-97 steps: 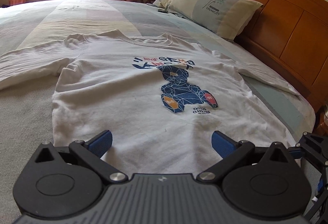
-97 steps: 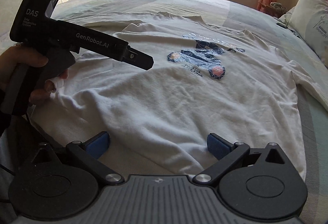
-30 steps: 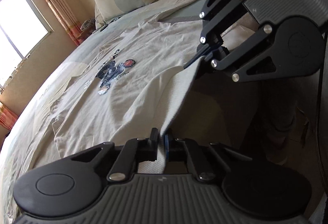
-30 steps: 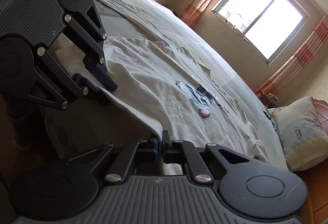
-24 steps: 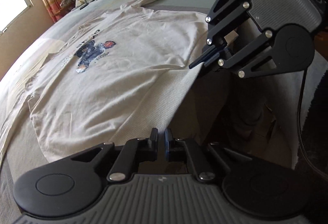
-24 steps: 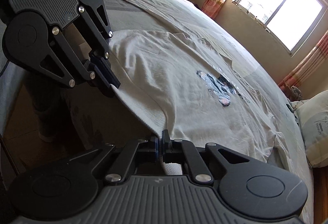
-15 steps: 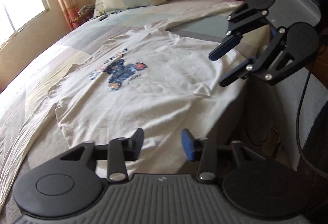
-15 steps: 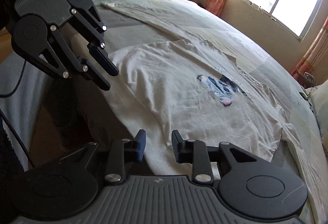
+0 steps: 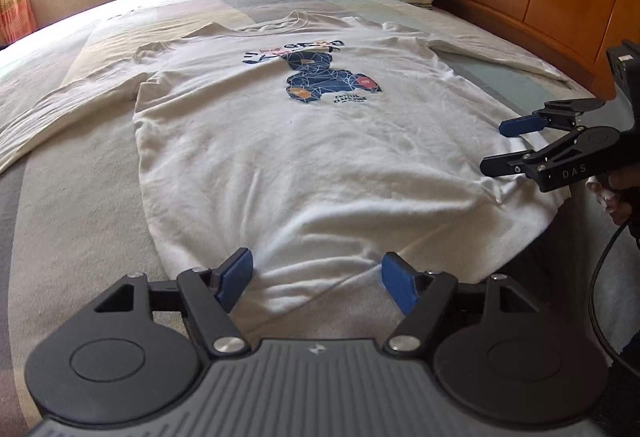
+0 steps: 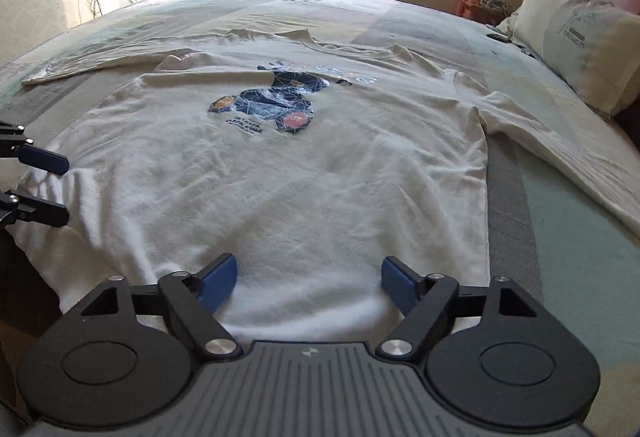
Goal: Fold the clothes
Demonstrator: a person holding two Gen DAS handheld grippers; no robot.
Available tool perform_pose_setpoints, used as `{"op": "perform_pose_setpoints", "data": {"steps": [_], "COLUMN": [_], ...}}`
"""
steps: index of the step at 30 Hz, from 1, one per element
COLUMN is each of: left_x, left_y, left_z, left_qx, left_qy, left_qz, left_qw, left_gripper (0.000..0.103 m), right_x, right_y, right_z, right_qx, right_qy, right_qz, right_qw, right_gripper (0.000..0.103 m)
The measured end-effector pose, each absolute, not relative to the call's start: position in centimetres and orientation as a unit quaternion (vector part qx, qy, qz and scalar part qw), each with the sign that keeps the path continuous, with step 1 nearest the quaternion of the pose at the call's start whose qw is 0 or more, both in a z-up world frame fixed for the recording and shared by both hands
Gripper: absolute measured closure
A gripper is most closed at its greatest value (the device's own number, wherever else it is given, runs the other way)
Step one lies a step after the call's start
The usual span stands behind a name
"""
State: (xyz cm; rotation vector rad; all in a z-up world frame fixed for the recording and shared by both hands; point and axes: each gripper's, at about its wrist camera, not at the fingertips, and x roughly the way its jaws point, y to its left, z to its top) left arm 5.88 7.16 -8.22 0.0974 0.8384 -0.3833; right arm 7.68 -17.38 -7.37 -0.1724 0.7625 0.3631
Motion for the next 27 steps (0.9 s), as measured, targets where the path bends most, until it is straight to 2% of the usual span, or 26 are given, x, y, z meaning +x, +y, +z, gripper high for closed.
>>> {"op": "perform_pose_setpoints", "data": {"steps": [6,8,14,18,22,27], "left_x": [4.6,4.7,7.6,9.8,8.8,6.3], "left_y": [6.3,5.9,3.0,1.2,1.5,3.9], "left_z": [-7.5,-6.3,-3.8,-5.7,-8.6,-8.5], "left_qx": [0.094,0.094,0.079,0.076,0.081,0.053], "left_qy": [0.42,0.404,0.351,0.369,0.395,0.391], "left_qz": [-0.164,-0.168,-0.186,-0.184,-0.173,-0.161], "left_qw": [0.887,0.894,0.914,0.908,0.899,0.905], "left_gripper": [0.028,0.028,0.025,0.025,0.025,0.022], "right_x": [7.3,7.2,7.2,7.2,7.1,6.8], "right_y": [-17.6,-17.5,-17.4,-17.4,-17.4,-17.6], "right_z": [-7.7,-7.8,-7.9,-7.9,-8.0,-8.2], "right_qx": [-0.076,-0.075,-0.074,-0.073,-0.071,-0.067], "right_qy": [0.372,0.372,0.369,0.368,0.366,0.356], "right_qz": [0.165,0.168,0.165,0.163,0.164,0.162], "right_qw": [0.91,0.91,0.912,0.912,0.913,0.918], "right_gripper": [0.007,0.0,0.0,0.0,0.0,0.0]}}
